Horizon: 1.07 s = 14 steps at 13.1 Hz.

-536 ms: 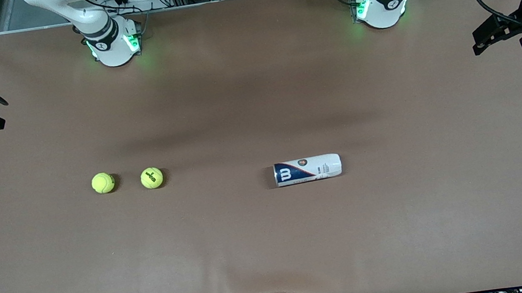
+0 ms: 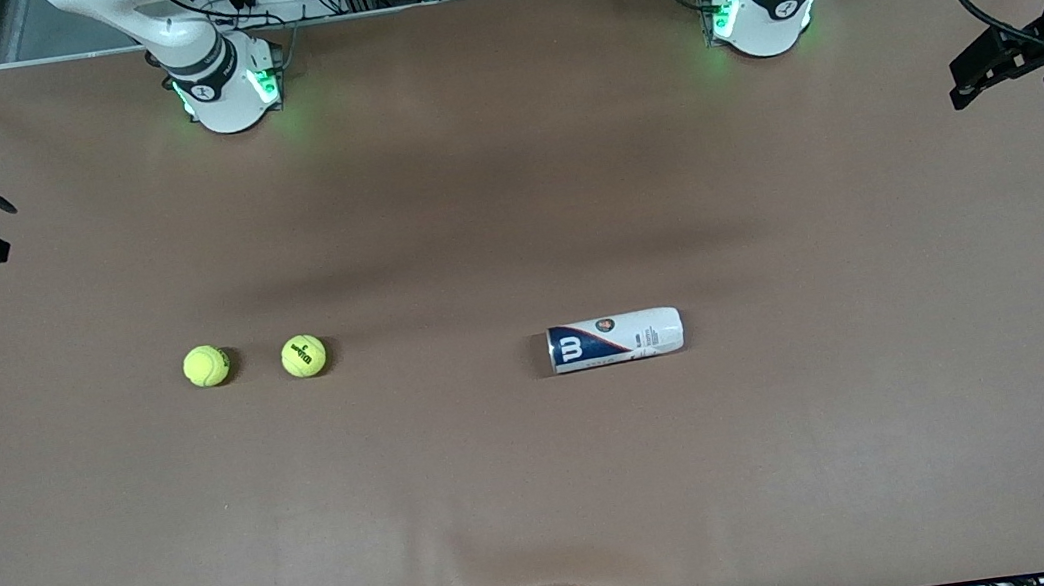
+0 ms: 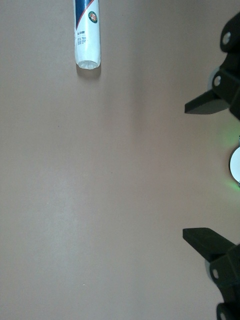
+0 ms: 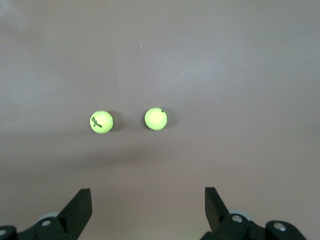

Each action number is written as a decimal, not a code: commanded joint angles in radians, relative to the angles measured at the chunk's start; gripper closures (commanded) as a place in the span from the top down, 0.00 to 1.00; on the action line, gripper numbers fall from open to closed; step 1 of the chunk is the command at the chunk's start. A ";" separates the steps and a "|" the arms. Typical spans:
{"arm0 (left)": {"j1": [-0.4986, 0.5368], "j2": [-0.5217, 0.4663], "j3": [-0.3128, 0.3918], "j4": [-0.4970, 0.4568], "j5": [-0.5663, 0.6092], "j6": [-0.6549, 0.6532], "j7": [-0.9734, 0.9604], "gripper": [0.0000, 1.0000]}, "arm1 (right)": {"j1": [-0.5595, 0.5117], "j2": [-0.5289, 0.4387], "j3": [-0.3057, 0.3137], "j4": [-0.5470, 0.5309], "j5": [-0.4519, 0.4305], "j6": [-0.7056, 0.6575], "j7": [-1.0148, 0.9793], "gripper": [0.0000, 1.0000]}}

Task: Insert tennis ball vertically with right arm
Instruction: 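Move the right gripper toward the balls while the left gripper approaches the can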

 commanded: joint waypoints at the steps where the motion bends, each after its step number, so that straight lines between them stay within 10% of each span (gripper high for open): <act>1: 0.009 0.009 -0.006 0.018 -0.015 -0.008 -0.001 1.00 | -0.002 0.010 0.003 0.004 -0.001 0.008 -0.001 1.00; 14: -0.028 0.082 -0.024 0.014 -0.012 0.032 0.003 1.00 | -0.016 0.071 0.000 0.002 0.011 -0.001 0.013 1.00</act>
